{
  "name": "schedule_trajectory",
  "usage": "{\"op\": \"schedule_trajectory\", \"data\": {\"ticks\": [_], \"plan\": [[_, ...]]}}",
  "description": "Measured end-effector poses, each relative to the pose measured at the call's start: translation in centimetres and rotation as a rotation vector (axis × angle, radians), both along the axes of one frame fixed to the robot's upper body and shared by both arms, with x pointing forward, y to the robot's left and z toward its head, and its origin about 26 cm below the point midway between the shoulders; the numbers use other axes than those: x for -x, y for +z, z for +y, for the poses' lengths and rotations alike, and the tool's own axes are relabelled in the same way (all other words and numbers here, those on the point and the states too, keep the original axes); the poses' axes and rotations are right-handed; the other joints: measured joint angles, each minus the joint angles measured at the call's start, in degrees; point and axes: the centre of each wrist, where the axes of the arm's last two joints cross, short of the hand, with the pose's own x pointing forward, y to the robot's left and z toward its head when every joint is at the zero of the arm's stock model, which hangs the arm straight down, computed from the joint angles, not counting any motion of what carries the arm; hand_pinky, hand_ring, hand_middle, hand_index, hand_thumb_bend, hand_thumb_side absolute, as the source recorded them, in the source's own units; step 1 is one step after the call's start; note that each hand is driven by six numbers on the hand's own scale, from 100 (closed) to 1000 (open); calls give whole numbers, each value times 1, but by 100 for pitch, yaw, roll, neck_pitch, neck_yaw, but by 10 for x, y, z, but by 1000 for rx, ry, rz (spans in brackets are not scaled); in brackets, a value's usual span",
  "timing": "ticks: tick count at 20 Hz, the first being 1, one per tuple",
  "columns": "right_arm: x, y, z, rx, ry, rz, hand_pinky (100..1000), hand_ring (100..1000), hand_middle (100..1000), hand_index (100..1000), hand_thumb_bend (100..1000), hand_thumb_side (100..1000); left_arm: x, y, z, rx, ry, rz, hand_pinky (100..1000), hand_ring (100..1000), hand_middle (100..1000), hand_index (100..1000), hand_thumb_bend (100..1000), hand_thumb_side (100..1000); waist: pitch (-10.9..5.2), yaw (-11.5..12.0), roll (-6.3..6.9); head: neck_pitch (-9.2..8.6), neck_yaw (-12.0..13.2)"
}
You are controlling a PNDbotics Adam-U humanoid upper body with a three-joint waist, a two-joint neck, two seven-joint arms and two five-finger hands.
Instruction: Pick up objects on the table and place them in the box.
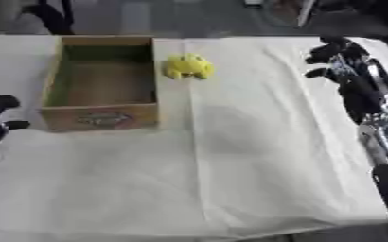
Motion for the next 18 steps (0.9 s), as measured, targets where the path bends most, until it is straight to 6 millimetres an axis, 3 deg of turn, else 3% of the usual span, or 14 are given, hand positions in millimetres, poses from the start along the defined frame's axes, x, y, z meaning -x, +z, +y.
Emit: {"op": "schedule_trajectory", "data": {"ticks": [10, 18], "plan": [[-1, 9, -3, 26, 11, -21, 588, 706, 653, 831, 100, 454, 0, 0, 0, 0, 0, 0, 626, 871, 619, 691, 212, 616, -14, 50, -21, 0, -8], [-13, 41, -14, 124, 43, -86, 597, 724, 687, 839, 100, 348, 0, 0, 0, -1, -8, -1, 626, 871, 620, 691, 214, 613, -36, 220, -45, 0, -63]]}}
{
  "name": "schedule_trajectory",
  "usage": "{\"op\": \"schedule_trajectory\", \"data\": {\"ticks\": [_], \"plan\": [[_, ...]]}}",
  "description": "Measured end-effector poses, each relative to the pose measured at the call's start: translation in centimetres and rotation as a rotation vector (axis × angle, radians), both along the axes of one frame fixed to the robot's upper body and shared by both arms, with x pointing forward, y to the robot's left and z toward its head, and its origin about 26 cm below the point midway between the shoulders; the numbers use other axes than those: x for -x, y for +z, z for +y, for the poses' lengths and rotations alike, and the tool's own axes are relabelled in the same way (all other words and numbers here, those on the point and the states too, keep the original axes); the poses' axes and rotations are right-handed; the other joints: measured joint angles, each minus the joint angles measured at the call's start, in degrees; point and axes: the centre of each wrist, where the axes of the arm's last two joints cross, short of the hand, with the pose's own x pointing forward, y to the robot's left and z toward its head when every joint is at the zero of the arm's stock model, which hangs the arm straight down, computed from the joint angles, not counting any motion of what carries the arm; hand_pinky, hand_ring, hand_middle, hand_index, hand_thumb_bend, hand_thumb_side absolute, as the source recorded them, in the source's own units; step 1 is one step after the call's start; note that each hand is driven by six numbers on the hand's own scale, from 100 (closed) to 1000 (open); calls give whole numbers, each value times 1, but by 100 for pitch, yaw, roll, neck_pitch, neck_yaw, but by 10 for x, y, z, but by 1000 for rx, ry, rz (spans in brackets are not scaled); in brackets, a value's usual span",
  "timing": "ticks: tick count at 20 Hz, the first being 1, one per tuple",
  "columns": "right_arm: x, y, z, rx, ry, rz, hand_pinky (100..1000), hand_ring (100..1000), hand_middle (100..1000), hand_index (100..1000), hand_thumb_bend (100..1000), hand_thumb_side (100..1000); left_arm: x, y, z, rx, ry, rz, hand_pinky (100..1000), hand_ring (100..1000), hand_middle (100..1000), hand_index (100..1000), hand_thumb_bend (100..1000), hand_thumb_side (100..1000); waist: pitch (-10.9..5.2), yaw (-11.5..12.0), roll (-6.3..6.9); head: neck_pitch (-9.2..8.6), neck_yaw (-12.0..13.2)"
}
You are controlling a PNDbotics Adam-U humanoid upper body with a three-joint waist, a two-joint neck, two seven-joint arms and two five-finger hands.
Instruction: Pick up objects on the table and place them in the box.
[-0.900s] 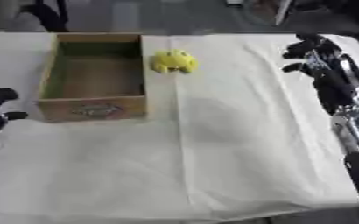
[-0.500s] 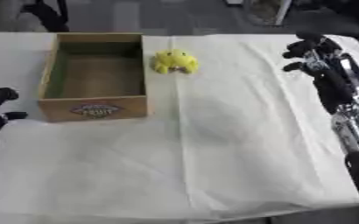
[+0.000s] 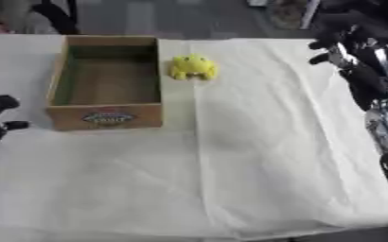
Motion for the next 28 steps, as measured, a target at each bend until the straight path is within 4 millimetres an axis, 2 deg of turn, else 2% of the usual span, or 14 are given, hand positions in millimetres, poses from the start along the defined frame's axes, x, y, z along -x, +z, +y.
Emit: {"op": "schedule_trajectory", "data": {"ticks": [1, 3, 6, 11, 19, 24, 28], "plan": [[-2, 4, -2, 19, 5, -7, 600, 731, 697, 842, 100, 351, 0, 0, 0, 0, -2, 0, 627, 871, 620, 691, 215, 617, 0, 28, -12, 0, -13], [-8, 14, -8, 63, 11, -15, 606, 739, 709, 847, 100, 288, 0, 0, -1, -1, -7, -1, 627, 871, 620, 692, 215, 611, 0, 100, -21, 0, -43], [-19, 28, -17, 126, 10, -21, 612, 748, 723, 849, 100, 266, -1, 2, -3, -2, -20, -7, 626, 871, 620, 691, 217, 610, 1, 226, -34, 1, -95], [-41, 48, -28, 199, 4, -33, 621, 760, 744, 846, 100, 156, -3, 5, -7, -7, -45, -13, 626, 871, 619, 691, 218, 609, 35, 479, -84, 0, -207], [-74, 52, -41, 419, -37, -20, 697, 845, 822, 876, 100, 174, -10, 20, -21, -23, -123, -54, 626, 870, 619, 691, 219, 601, 184, 1044, -213, -50, -565], [-88, 51, -50, 586, -64, 3, 837, 929, 880, 907, 100, 206, -13, 28, -30, -35, -177, -76, 626, 870, 619, 691, 218, 598, 270, 1381, -269, -126, -762], [-96, 44, -60, 708, -90, 54, 919, 978, 915, 925, 100, 230, -14, 31, -34, -42, -199, -85, 625, 870, 619, 691, 217, 598, 320, 1561, -294, -191, -874]]}}
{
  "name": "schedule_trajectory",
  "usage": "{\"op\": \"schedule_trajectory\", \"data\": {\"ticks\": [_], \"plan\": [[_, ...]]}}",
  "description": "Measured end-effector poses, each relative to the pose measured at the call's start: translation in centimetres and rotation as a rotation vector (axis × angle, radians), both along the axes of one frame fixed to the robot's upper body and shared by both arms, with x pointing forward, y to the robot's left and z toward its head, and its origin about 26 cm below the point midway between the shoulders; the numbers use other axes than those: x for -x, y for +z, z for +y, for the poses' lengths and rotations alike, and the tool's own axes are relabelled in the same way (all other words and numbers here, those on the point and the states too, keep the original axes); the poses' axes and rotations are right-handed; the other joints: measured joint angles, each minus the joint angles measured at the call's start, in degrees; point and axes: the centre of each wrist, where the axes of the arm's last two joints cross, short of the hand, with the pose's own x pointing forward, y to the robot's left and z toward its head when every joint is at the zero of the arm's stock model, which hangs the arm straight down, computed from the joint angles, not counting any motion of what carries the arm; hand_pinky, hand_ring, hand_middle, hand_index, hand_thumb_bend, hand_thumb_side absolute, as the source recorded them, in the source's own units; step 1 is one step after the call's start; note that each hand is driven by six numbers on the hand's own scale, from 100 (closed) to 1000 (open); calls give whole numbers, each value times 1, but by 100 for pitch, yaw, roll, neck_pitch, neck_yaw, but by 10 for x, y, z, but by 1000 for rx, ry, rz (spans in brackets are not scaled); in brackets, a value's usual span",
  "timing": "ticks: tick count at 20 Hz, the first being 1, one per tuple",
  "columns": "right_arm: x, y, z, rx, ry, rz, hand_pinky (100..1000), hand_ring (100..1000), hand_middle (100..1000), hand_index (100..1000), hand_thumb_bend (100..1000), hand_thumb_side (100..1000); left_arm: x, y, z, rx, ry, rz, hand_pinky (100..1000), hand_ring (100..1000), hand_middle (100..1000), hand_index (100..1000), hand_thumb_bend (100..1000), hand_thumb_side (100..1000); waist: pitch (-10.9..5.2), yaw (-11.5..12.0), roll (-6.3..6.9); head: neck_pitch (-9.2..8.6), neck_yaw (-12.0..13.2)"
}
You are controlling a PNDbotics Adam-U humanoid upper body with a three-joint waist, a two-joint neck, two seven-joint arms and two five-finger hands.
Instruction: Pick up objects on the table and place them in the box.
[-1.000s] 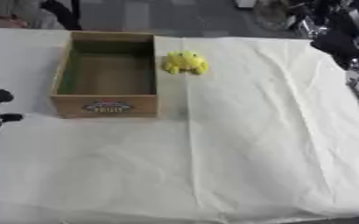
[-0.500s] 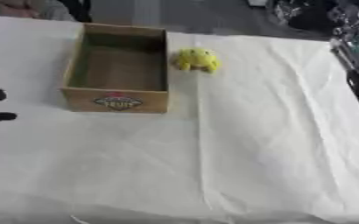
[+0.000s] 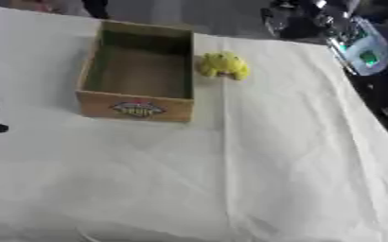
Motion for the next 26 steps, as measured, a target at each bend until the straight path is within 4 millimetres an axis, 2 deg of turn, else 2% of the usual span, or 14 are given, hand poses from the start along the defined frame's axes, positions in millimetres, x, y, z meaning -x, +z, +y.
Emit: {"op": "schedule_trajectory", "data": {"ticks": [7, 10, 16, 20, 26], "plan": [[-5, -23, -18, 102, -96, 72, 935, 989, 925, 937, 100, 243, -1, 3, -4, -7, -22, -10, 625, 871, 618, 690, 217, 599, 72, 218, -7, -112, -131], [-5, -32, -22, 120, -113, 101, 932, 989, 929, 953, 100, 343, -1, 4, -4, -8, -25, -12, 625, 871, 618, 690, 218, 599, 102, 250, -7, -122, -165], [-9, -47, -20, 143, -94, 162, 915, 980, 910, 956, 100, 430, -1, 7, -5, -9, -31, -21, 625, 871, 618, 690, 221, 598, 134, 317, -4, -145, -218], [-11, -54, -17, 153, -85, 187, 901, 970, 897, 956, 100, 440, -1, 7, -6, -10, -36, -23, 624, 871, 618, 690, 223, 598, 165, 376, -2, -174, -235], [-14, -59, -9, 172, -83, 182, 891, 954, 881, 954, 100, 406, -1, 7, -7, -11, -41, -25, 625, 872, 618, 690, 224, 599, 204, 424, -2, -220, -250]]}}
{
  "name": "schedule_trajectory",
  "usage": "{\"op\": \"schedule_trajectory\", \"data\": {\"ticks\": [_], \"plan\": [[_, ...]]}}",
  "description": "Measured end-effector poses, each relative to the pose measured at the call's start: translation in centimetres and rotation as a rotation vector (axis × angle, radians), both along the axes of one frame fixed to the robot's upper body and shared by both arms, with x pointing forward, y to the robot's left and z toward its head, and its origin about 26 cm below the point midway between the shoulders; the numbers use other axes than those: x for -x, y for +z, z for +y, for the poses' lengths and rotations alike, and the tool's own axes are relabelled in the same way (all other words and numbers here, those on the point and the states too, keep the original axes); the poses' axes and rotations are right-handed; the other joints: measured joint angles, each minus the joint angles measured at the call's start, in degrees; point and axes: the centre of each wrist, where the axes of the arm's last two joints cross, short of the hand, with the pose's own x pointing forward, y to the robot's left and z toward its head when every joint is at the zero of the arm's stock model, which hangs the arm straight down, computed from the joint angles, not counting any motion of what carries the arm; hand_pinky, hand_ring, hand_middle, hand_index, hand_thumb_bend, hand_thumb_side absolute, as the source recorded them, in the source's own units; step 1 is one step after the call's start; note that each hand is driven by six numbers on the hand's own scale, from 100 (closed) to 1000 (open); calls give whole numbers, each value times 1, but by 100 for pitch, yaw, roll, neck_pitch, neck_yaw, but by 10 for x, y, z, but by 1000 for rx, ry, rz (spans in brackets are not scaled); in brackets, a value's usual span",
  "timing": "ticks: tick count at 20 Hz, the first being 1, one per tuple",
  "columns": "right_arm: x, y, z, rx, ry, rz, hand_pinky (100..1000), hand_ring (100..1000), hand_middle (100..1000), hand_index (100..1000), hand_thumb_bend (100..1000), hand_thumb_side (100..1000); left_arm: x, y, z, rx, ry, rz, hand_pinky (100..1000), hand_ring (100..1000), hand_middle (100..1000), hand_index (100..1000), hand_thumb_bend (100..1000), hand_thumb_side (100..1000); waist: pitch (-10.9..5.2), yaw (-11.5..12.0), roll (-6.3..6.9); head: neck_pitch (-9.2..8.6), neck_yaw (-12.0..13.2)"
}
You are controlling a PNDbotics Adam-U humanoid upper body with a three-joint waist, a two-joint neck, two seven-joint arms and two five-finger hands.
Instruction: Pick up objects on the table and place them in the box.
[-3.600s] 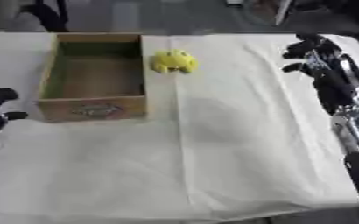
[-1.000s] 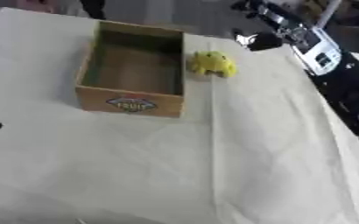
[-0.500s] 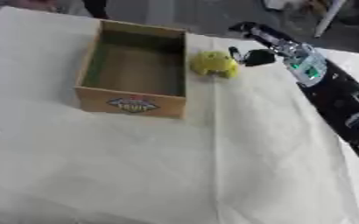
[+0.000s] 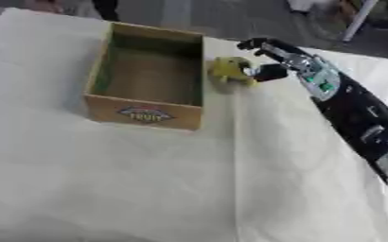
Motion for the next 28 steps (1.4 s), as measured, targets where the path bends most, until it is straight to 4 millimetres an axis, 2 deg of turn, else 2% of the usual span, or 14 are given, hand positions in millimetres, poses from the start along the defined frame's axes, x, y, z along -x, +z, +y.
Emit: {"op": "schedule_trajectory", "data": {"ticks": [6, 12, 17, 18, 21, 22, 24, 25, 28], "plan": [[-3, -4, 9, 49, 9, -19, 850, 922, 870, 950, 195, 421, 0, 0, 0, -1, -2, 0, 625, 872, 618, 690, 225, 601, 39, 30, 1, -6, -38], [-4, -5, 12, 149, 0, -29, 845, 913, 861, 944, 282, 346, 0, 0, 0, -1, -3, -1, 625, 873, 617, 690, 226, 602, 67, 64, 1, -52, -83], [-6, -3, 16, 211, -35, -62, 613, 725, 752, 871, 218, 364, 0, 0, -2, 5, -5, 0, 626, 873, 618, 690, 227, 603, 80, 65, 1, -78, -104], [-6, -3, 16, 216, -45, -71, 542, 657, 703, 839, 193, 363, 0, 0, -2, 5, -5, 0, 626, 873, 618, 691, 227, 603, 81, 65, 1, -92, -108], [-6, -4, 16, 219, -70, -94, 542, 657, 703, 839, 193, 363, 0, 0, -2, 5, -5, 0, 626, 873, 618, 691, 227, 603, 82, 57, 2, -101, -117], [-6, -5, 16, 218, -76, -100, 318, 458, 549, 731, 103, 347, 0, 0, -2, 5, -5, 0, 626, 873, 618, 691, 227, 601, 84, 55, 2, -101, -121], [-6, -6, 17, 212, -90, -118, 279, 425, 520, 705, 100, 342, 0, 0, -2, 5, -5, 0, 626, 873, 618, 691, 227, 601, 83, 13, 3, -102, -122], [-5, -8, 17, 208, -101, -127, 208, 363, 470, 658, 100, 323, 0, 0, -2, 5, -5, 0, 626, 873, 617, 691, 228, 600, 82, -9, 10, -102, -122], [-3, -9, 18, 196, -121, -169, 169, 327, 447, 639, 100, 308, 0, 0, -2, 5, -5, 0, 626, 873, 617, 691, 228, 599, 65, -68, 51, -102, -122]]}}
